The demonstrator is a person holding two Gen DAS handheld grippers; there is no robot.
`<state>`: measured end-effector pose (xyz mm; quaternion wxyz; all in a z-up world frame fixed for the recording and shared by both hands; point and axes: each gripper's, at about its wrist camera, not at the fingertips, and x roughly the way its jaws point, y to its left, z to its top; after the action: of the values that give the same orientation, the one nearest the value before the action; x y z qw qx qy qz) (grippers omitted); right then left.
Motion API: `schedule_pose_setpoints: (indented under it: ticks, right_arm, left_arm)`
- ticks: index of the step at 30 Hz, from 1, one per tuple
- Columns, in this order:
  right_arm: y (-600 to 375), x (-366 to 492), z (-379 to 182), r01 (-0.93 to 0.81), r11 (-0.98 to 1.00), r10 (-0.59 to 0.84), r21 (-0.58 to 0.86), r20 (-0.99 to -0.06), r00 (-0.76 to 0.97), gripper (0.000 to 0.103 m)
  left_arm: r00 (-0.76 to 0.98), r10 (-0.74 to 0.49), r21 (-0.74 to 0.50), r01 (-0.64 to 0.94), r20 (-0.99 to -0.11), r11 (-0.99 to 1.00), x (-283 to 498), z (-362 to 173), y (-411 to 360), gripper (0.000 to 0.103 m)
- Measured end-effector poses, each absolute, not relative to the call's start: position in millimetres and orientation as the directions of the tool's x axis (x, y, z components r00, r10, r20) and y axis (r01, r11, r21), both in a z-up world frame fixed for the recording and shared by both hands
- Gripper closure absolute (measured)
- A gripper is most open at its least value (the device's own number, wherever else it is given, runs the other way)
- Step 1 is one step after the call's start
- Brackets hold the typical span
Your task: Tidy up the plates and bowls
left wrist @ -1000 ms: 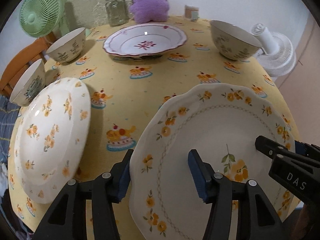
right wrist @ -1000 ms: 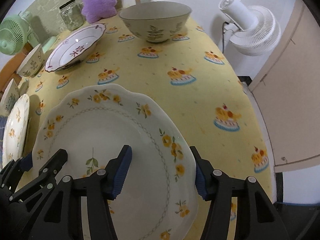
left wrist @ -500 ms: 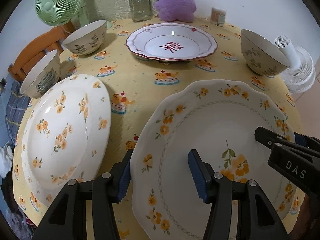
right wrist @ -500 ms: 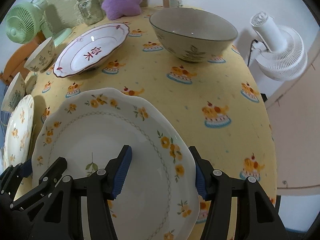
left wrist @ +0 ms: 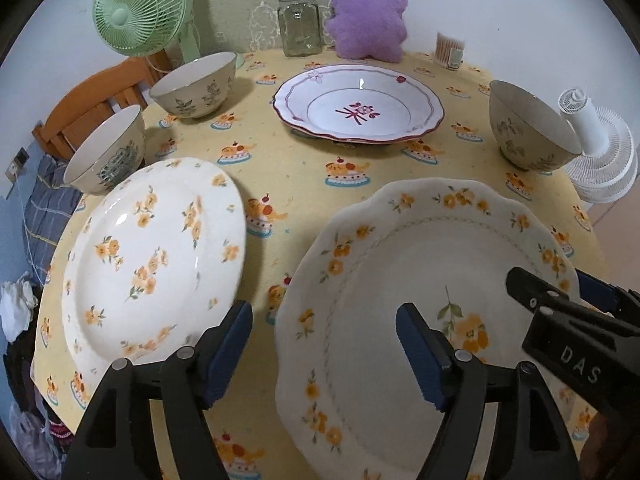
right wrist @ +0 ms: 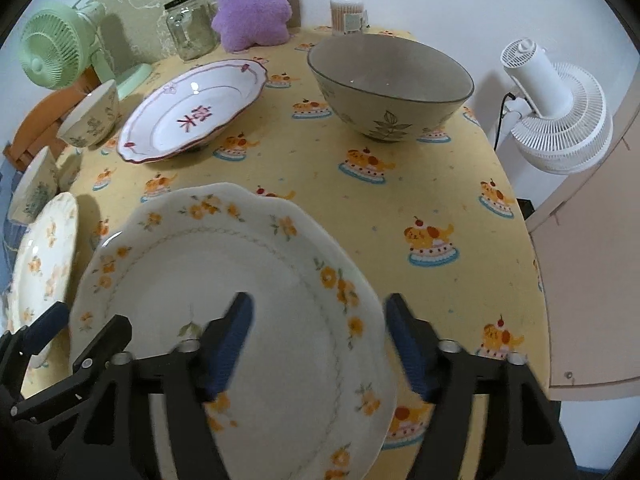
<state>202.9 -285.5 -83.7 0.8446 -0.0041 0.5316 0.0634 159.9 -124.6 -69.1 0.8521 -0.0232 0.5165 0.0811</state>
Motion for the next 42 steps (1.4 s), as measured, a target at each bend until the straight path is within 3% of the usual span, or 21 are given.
schedule_pose_setpoints:
  ticks: [6, 18, 40, 42]
  right_arm:
    - [-270.3, 181.5, -69.0, -0.096, 0.995, 0.073, 0.032, -0.885, 0.461, 0.015]
    - [-195.1, 136.9, -42.0, 0.045, 0.998, -0.053, -0.035, -0.858, 0.511, 0.015]
    - [-51.6, 163.6, -59.0, -0.018, 0.999, 0.044, 0.040, -0.860, 0.508, 0.015]
    - [-43.9, 172.7, -65.2, -0.029, 0.999, 0.043, 0.033, -0.864, 0.501, 0.021]
  left_arm:
    - [0.474, 0.079, 0.012, -0.143, -0.877, 0.990, 145.5, -58.7, -102.5, 0.021]
    - [0.509, -0.005, -0.024, -0.031, -0.861, 0.999, 131.0, -44.7, -20.0, 0.021]
    - [0.494, 0.052, 0.009, -0.089, -0.868, 0.996, 154.5, -65.8, 96.8, 0.021]
    - [0.485, 0.056, 0.007, -0.102, -0.873, 0.995, 160.1, -71.4, 101.5, 0.021]
